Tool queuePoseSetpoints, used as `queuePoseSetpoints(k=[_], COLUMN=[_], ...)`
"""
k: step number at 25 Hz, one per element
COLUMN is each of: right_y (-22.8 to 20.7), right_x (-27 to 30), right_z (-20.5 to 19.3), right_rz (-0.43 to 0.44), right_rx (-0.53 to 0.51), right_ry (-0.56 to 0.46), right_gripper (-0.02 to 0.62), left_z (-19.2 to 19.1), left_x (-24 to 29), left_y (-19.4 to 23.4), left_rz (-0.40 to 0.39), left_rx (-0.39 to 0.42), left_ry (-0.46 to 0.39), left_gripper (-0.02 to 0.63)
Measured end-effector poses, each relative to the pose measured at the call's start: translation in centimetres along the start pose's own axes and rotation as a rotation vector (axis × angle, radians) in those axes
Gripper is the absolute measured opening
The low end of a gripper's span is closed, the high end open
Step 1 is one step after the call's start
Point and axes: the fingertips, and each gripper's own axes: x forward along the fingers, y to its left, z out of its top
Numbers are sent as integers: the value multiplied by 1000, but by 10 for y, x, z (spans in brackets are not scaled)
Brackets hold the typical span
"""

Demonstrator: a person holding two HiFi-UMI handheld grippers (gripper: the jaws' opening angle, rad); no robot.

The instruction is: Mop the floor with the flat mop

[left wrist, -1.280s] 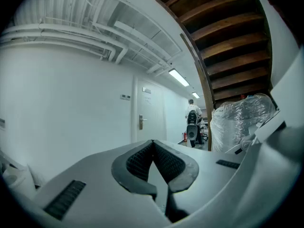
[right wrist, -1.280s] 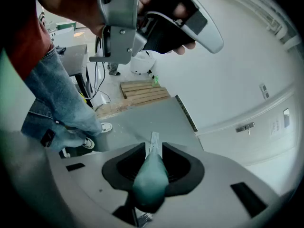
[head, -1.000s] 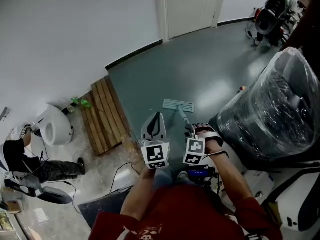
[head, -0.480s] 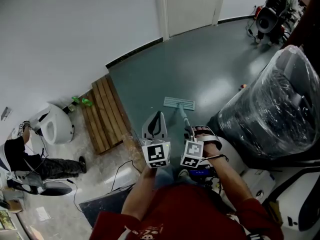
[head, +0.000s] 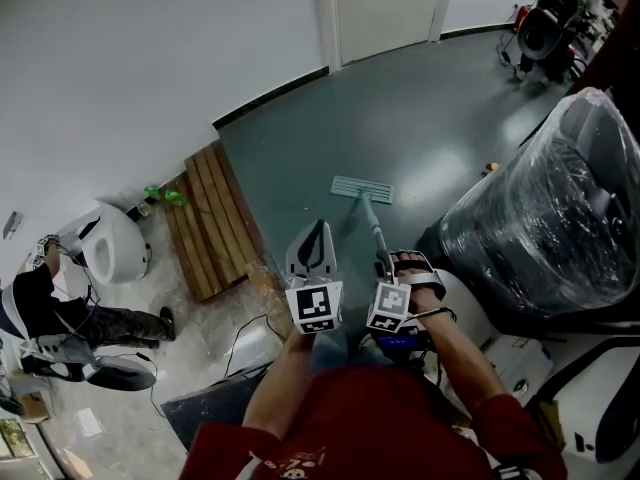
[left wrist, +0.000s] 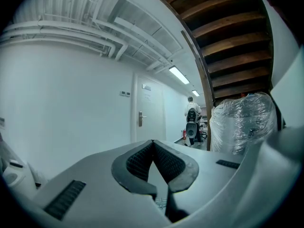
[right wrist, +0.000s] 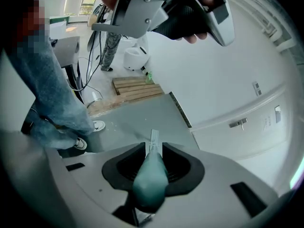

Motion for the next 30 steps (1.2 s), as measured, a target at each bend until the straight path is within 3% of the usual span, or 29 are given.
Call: queuePoseSetpoints(k=[5, 18, 30], right_y=[-20, -81, -111], right_x=[13, 67, 92], right_z=[0, 47, 42], right_rz=[5, 1, -12], right_rx=[-8, 0, 32], right_ry=[5, 55, 61], right_gripper=[120, 120, 121], left_z=[-6, 0, -6], left_x=[14, 69, 116], left_y=[0, 89, 96], left_rz=[-7, -32, -77], left_rx=[3, -5, -3], left_ry=[2, -27, -17], left_gripper=[15, 15, 15])
